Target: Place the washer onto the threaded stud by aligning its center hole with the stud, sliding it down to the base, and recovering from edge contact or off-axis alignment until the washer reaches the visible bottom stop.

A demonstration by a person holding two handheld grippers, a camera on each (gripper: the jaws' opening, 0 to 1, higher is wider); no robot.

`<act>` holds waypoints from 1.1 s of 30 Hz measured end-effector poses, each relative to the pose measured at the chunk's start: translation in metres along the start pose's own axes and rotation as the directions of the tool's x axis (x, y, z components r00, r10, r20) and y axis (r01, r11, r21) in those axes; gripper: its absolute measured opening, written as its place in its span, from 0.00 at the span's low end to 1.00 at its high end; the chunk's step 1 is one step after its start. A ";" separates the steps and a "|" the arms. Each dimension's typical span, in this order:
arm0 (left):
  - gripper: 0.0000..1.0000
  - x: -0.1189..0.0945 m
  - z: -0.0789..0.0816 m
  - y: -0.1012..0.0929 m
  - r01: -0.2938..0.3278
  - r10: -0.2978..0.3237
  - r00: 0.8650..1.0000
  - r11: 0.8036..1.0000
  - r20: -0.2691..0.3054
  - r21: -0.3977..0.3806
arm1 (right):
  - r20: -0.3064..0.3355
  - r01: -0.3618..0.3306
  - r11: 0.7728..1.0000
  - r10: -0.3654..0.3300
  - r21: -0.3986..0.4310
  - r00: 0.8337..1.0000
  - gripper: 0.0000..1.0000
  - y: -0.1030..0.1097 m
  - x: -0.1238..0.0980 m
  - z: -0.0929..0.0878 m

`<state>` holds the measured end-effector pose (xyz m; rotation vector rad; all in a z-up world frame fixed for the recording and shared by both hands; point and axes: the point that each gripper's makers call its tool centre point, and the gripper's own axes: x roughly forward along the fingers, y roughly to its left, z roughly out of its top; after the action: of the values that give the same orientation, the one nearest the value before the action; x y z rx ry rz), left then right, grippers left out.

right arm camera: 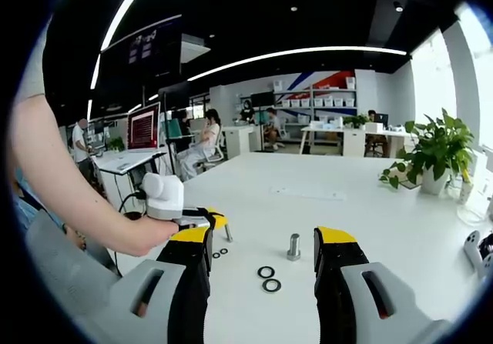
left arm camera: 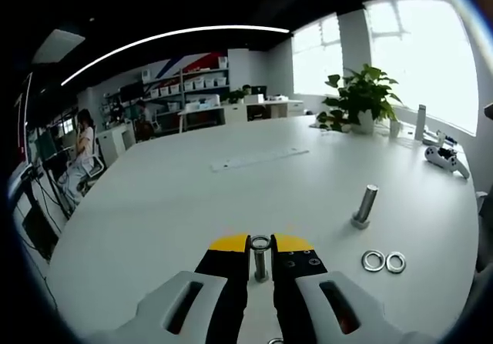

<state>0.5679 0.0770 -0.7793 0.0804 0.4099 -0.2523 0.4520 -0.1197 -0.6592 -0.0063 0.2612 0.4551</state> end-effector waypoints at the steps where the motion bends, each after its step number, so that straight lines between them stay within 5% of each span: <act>1: 0.08 0.000 0.000 0.000 -0.003 0.003 1.000 1.000 -0.001 0.002 | 0.000 0.000 1.000 0.000 0.000 1.000 0.55 0.000 0.000 0.000; 33: 0.06 0.000 -0.011 0.001 0.016 -0.016 0.999 1.000 -0.040 0.005 | -0.002 -0.004 1.000 0.004 0.005 1.000 0.55 0.000 0.000 -0.001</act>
<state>0.5644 0.0795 -0.7889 0.0873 0.4503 -0.2677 0.4518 -0.1196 -0.6598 -0.0017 0.2645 0.4580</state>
